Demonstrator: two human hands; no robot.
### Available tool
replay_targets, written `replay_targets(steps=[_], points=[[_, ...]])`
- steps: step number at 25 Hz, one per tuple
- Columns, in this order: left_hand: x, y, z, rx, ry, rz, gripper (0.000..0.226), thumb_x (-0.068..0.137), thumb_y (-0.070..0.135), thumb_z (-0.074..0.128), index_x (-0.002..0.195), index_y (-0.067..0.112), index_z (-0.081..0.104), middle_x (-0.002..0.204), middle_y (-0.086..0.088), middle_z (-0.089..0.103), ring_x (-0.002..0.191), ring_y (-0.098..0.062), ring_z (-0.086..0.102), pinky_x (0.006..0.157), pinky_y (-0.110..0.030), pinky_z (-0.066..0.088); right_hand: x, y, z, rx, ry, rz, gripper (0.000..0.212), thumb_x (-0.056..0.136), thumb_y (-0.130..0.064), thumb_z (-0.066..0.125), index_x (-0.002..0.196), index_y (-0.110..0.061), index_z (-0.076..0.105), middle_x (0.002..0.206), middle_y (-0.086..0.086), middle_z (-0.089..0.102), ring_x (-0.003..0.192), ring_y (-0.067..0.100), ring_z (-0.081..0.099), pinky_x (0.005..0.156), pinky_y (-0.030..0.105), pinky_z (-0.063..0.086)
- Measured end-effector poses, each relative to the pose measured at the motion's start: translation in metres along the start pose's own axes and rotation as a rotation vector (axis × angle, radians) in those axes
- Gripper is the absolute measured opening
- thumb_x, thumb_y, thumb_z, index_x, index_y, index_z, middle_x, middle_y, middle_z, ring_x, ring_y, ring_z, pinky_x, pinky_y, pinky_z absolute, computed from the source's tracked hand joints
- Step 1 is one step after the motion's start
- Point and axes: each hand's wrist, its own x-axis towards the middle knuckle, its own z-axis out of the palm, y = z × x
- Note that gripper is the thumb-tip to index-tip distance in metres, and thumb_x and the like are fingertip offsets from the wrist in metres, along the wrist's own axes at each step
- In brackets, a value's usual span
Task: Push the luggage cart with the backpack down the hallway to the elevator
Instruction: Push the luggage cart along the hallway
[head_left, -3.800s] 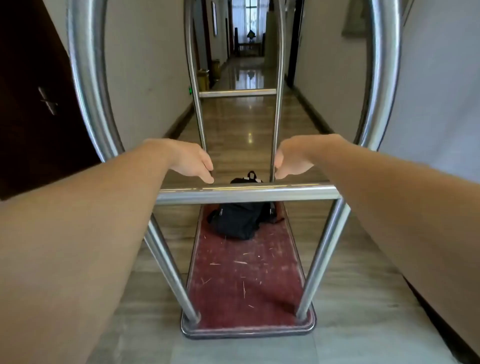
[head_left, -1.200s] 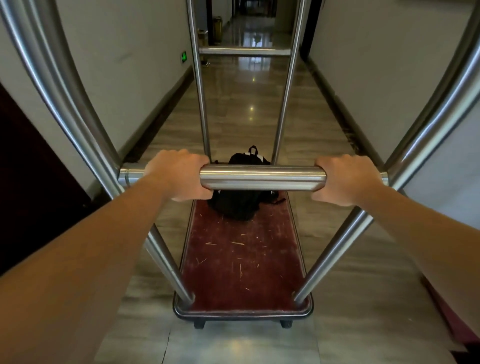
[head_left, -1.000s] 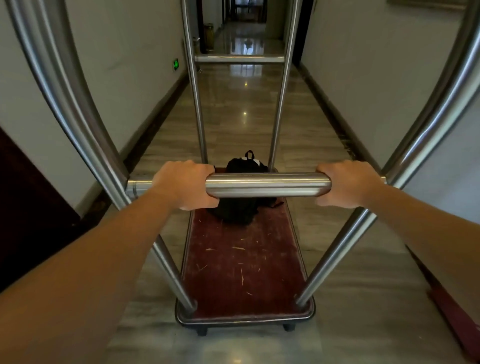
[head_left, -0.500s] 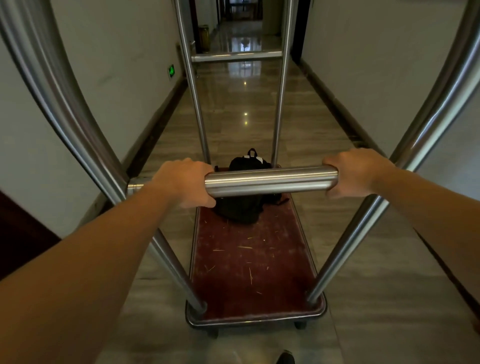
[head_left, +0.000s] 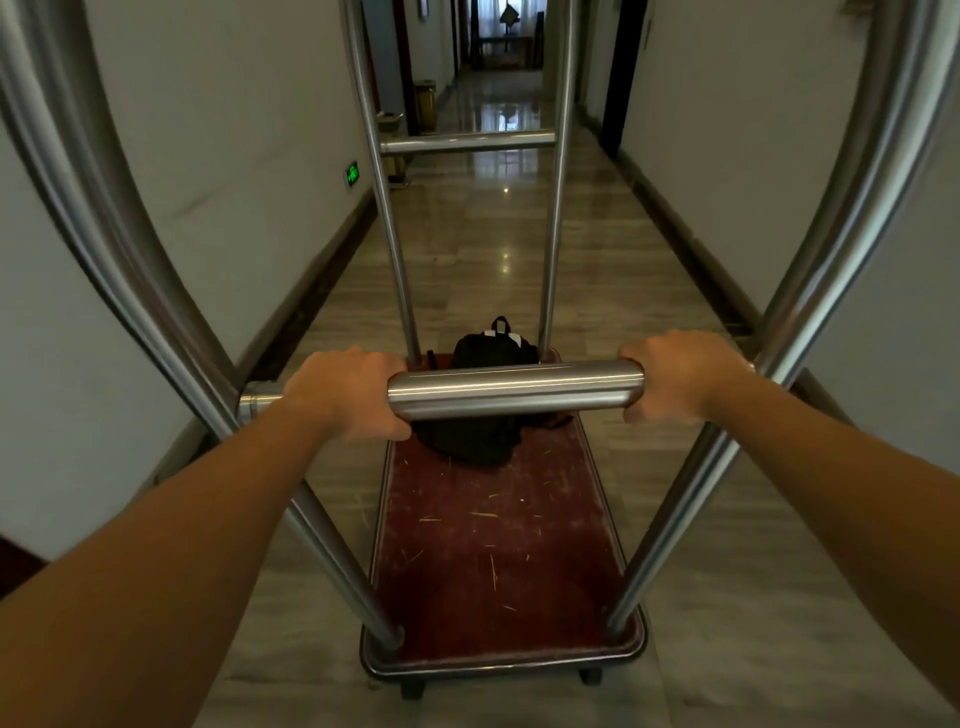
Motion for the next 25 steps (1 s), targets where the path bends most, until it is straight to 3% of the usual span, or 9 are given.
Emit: replay_targets(steps=[5, 9, 13, 16, 21, 25], points=[[0.101, -0.037, 0.008, 0.006, 0.006, 0.034, 0.040, 0.049, 0.069, 0.055, 0.077, 0.043, 0.041, 0.064, 0.020, 0.044, 0.054, 0.001, 0.039, 0.045, -0.024, 0.023, 0.107, 0.043, 0.012, -0.043, 0.003, 0.013, 0.040, 0.047, -0.066, 0.055, 0.077, -0.040, 0.050, 0.062, -0.017, 0.052, 0.055, 0.004, 0.048, 0.051, 0.029, 0.040], [0.181, -0.070, 0.015, -0.017, 0.029, 0.059, 0.039, 0.050, 0.069, 0.056, 0.076, 0.044, 0.040, 0.063, 0.020, 0.047, 0.054, 0.002, 0.041, 0.045, -0.023, 0.024, 0.185, 0.066, 0.014, -0.043, 0.000, 0.033, 0.036, 0.045, -0.066, 0.054, 0.069, -0.042, 0.042, 0.062, -0.017, 0.051, 0.054, 0.001, 0.045, 0.050, 0.029, 0.035], [0.269, -0.113, 0.024, -0.039, 0.063, 0.088, 0.040, 0.055, 0.070, 0.059, 0.081, 0.044, 0.044, 0.070, 0.017, 0.055, 0.059, -0.001, 0.048, 0.049, -0.026, 0.031, 0.277, 0.087, 0.017, -0.051, -0.031, 0.077, 0.039, 0.044, -0.066, 0.057, 0.073, -0.042, 0.045, 0.063, -0.017, 0.052, 0.058, 0.007, 0.050, 0.055, 0.031, 0.041], [0.333, -0.139, 0.028, -0.037, 0.064, 0.089, 0.044, 0.052, 0.069, 0.055, 0.086, 0.042, 0.047, 0.078, 0.013, 0.059, 0.065, -0.009, 0.052, 0.056, -0.030, 0.037, 0.342, 0.106, 0.020, -0.040, -0.033, 0.098, 0.036, 0.045, -0.066, 0.057, 0.070, -0.045, 0.043, 0.062, -0.019, 0.052, 0.057, 0.001, 0.048, 0.054, 0.031, 0.040], [0.442, -0.186, 0.036, -0.047, 0.099, 0.070, 0.052, 0.053, 0.069, 0.055, 0.095, 0.039, 0.056, 0.075, 0.014, 0.059, 0.063, -0.008, 0.052, 0.055, -0.030, 0.037, 0.457, 0.134, 0.024, -0.034, -0.049, 0.133, 0.040, 0.045, -0.067, 0.052, 0.076, -0.041, 0.049, 0.064, -0.017, 0.054, 0.061, 0.006, 0.053, 0.064, 0.035, 0.051], [0.520, -0.220, 0.040, -0.029, 0.119, 0.076, 0.050, 0.055, 0.068, 0.057, 0.096, 0.038, 0.056, 0.075, 0.014, 0.058, 0.063, -0.008, 0.052, 0.054, -0.030, 0.035, 0.541, 0.157, 0.028, -0.049, -0.036, 0.117, 0.039, 0.044, -0.068, 0.051, 0.074, -0.044, 0.045, 0.063, -0.018, 0.053, 0.057, 0.003, 0.050, 0.056, 0.031, 0.044]])
